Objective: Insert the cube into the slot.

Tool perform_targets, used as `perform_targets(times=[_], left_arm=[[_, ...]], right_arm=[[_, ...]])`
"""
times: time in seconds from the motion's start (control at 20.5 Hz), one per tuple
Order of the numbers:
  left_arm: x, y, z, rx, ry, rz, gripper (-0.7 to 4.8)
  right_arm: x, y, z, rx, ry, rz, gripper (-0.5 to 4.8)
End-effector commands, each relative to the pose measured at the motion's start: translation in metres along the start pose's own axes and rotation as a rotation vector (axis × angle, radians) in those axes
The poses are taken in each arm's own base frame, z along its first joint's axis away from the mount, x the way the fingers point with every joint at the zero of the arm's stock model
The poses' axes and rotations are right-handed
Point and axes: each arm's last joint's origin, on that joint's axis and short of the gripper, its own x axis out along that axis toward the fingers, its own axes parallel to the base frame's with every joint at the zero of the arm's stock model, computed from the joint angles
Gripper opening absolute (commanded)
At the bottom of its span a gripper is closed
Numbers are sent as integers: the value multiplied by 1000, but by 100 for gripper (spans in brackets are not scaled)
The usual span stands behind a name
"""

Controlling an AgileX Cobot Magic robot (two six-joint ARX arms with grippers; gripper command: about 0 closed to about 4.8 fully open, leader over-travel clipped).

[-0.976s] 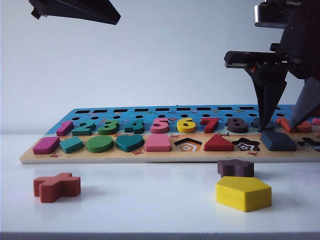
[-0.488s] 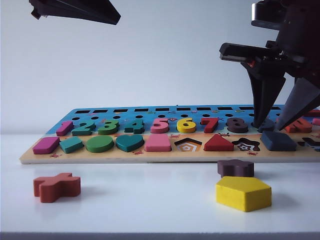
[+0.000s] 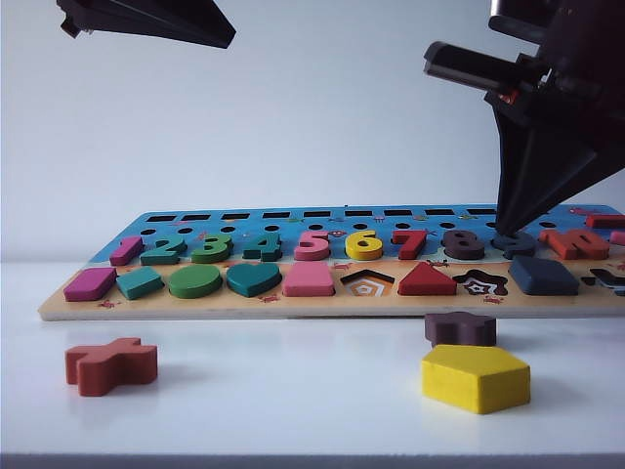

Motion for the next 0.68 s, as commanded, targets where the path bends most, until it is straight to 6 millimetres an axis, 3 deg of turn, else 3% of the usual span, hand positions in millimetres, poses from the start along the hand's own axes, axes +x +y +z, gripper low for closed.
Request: perform_targets(times=[0.05,0.68], left_arm=[[-1,-1,2,12,-16,-7,10],[-1,-1,2,12,-16,-7,10]], right_arm=[[0,2,1,3,2,30,-8],[12,0,0,0,24,-55,-8]])
